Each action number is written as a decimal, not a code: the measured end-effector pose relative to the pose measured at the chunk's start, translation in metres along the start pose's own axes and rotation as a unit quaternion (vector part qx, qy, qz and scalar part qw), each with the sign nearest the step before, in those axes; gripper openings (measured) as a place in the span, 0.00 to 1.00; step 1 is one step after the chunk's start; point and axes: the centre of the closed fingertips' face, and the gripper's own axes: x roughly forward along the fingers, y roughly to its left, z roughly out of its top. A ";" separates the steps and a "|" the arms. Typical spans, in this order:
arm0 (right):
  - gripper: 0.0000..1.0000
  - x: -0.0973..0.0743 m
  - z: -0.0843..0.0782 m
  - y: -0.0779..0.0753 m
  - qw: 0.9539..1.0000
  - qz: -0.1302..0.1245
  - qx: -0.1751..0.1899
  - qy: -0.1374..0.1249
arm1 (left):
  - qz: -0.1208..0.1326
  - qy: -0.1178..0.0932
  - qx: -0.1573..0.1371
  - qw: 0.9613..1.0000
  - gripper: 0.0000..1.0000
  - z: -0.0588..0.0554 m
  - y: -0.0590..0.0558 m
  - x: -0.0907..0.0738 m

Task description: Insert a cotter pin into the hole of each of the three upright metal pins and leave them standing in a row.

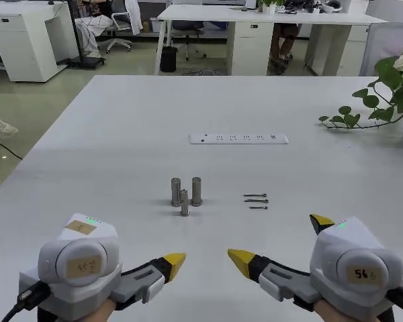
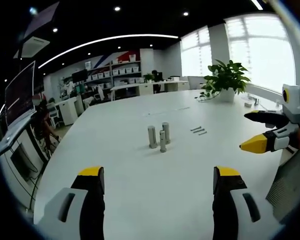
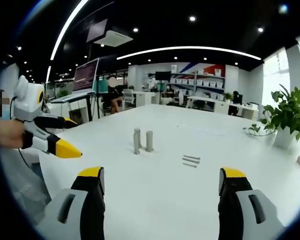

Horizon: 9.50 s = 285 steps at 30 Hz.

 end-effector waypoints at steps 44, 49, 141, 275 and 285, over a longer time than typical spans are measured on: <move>0.79 0.003 0.012 -0.007 0.999 0.023 0.044 0.008 | -0.021 0.009 0.009 1.000 0.79 0.011 -0.002 0.006; 0.78 0.002 0.010 -0.006 0.999 0.024 0.043 0.012 | -0.024 0.010 0.010 1.000 0.77 0.009 -0.003 0.006; 0.47 0.028 -0.001 -0.007 0.998 0.018 0.053 0.031 | -0.191 0.005 0.051 0.980 0.05 0.003 -0.027 0.160; 0.10 0.131 -0.062 -0.069 0.894 0.232 -0.169 0.344 | -0.216 0.044 0.044 0.974 0.64 -0.015 -0.064 0.078; 0.03 0.134 -0.063 -0.071 0.890 0.222 -0.173 0.360 | -0.213 0.039 0.047 0.975 0.64 -0.012 -0.061 0.077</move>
